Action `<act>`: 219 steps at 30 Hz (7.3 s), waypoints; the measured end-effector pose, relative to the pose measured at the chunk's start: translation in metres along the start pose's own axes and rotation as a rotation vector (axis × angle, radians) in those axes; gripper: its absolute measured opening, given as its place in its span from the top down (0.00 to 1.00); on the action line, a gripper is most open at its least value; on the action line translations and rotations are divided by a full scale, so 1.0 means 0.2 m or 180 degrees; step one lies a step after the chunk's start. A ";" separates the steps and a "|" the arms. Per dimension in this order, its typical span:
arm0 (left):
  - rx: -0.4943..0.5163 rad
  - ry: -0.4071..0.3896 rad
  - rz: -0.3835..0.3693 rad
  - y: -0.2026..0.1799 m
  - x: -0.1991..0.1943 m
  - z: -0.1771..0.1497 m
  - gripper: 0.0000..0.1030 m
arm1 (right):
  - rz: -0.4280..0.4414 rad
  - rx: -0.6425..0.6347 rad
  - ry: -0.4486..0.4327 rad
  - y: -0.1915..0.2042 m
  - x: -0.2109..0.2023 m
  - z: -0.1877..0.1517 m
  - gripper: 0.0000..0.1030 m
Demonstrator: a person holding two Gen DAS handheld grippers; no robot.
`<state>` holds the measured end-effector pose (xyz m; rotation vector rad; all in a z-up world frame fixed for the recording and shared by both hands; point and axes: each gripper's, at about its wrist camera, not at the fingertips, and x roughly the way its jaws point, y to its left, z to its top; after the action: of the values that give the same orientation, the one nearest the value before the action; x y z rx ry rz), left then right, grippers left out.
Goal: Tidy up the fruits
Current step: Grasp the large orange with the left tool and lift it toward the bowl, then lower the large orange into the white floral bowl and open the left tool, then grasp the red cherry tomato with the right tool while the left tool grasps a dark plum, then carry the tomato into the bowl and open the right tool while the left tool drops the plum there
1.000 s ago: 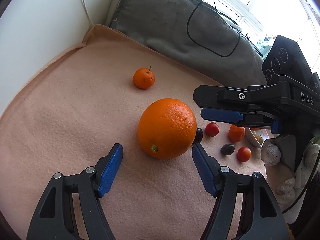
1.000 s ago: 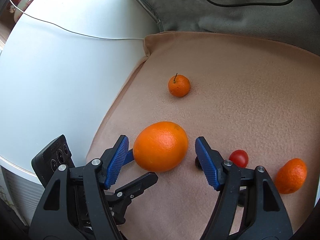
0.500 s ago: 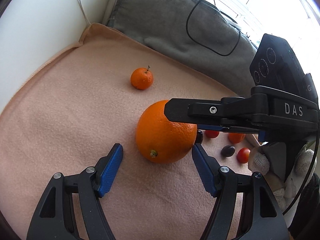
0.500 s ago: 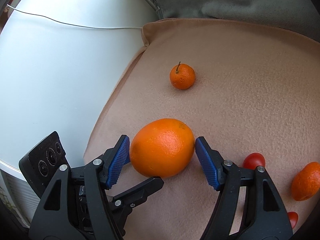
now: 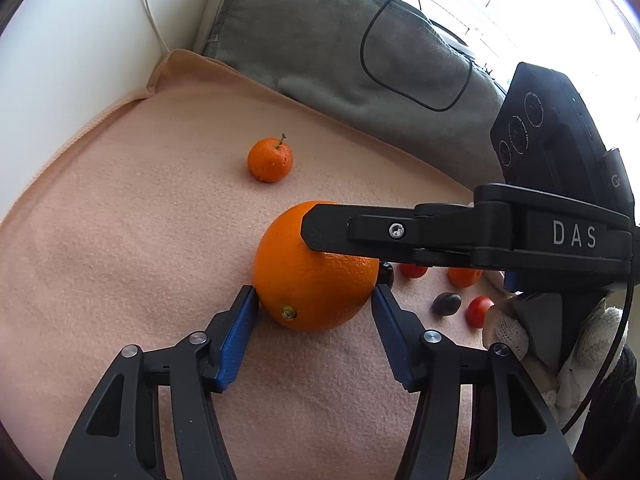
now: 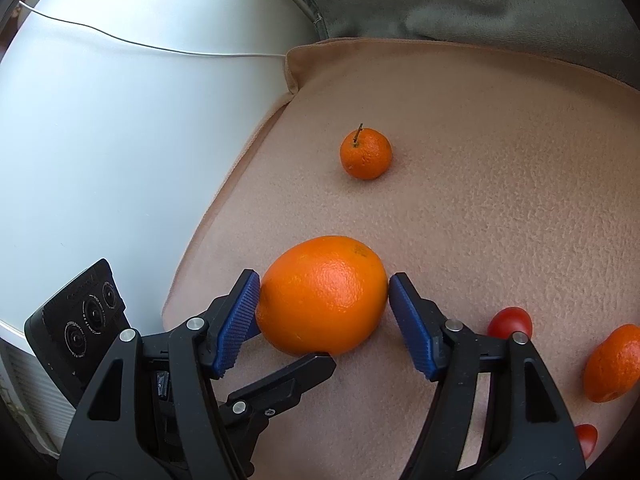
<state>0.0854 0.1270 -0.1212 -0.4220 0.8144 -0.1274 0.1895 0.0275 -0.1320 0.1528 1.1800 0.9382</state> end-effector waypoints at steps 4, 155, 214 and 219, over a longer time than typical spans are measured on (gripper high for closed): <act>0.0029 -0.0045 0.0011 -0.02 -0.02 0.00 0.43 | 0.0013 -0.0021 -0.0035 0.01 -0.03 0.00 0.32; 0.0693 0.0241 0.0197 -0.28 0.22 -0.01 0.80 | -0.1397 -0.0183 -0.0687 -0.27 -0.56 -0.59 0.65; 0.1411 0.0084 -0.0540 -1.13 0.42 0.22 0.81 | -0.1558 0.0336 -0.1420 -0.54 -1.15 -0.79 0.66; 0.1451 0.0107 -0.0543 -1.18 0.49 0.25 0.81 | -0.1581 0.0317 -0.1411 -0.56 -1.14 -0.77 0.66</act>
<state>0.1995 -0.0990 -0.0592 -0.0574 0.7548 -0.4697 0.1072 -0.2550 -0.0951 0.1302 0.7957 0.3792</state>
